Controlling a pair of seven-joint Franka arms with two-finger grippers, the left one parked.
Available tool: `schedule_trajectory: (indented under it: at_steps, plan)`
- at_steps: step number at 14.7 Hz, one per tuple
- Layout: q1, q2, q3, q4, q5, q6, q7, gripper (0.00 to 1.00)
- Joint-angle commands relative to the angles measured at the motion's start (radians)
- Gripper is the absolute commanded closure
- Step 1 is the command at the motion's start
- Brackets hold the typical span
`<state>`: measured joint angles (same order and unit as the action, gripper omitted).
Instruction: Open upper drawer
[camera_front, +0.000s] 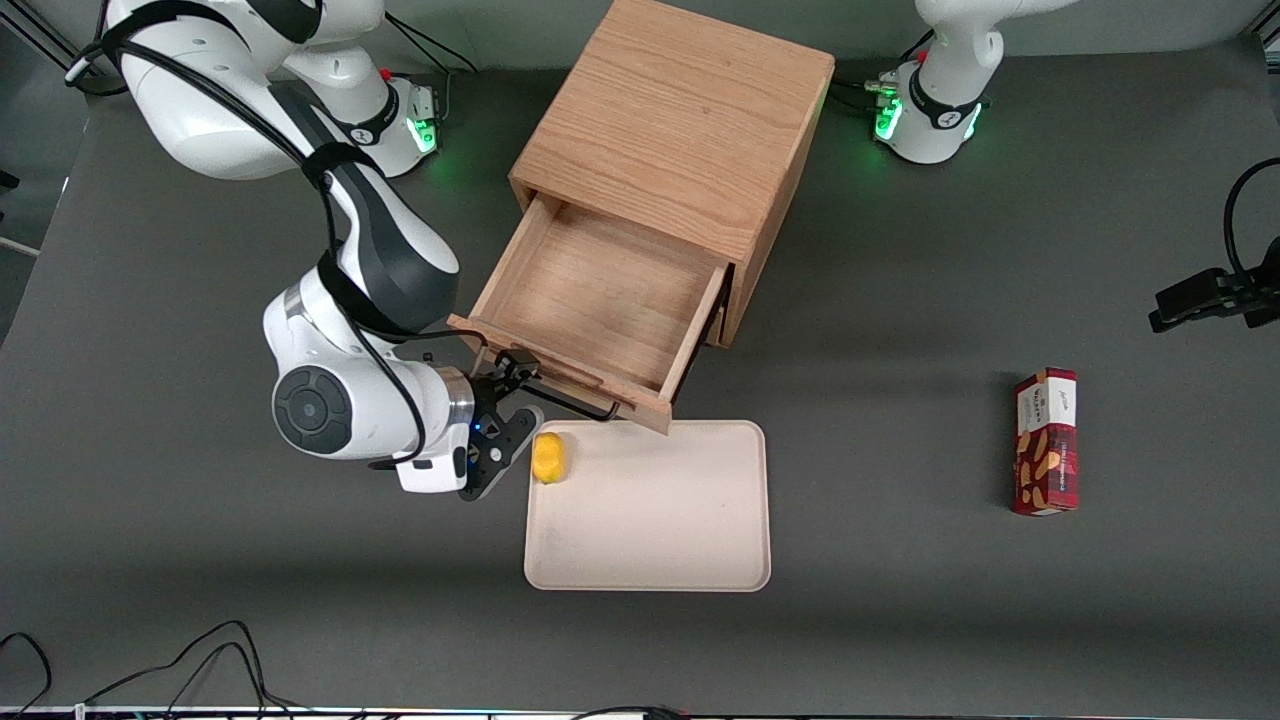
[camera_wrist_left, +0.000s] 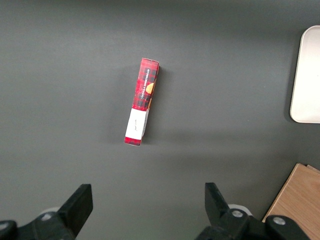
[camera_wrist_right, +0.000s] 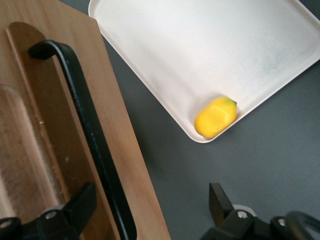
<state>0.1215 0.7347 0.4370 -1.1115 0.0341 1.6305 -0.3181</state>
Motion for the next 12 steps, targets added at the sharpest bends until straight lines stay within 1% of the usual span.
schedule_trajectory:
  at_steps: [1,4,7,9,11,12]
  plan:
    - [-0.002,0.008,-0.001,0.055,0.01,-0.055,0.013,0.0]
    - [-0.013,-0.02,-0.004,0.055,0.003,-0.084,0.013,0.0]
    - [-0.037,-0.089,-0.026,0.041,-0.008,-0.101,0.011,0.0]
    - [-0.057,-0.135,-0.024,0.013,-0.06,-0.132,0.011,0.0]
    - [-0.086,-0.204,-0.024,-0.037,-0.086,-0.168,0.007,0.0]
    - [-0.11,-0.256,-0.024,-0.092,-0.092,-0.172,0.005,0.0]
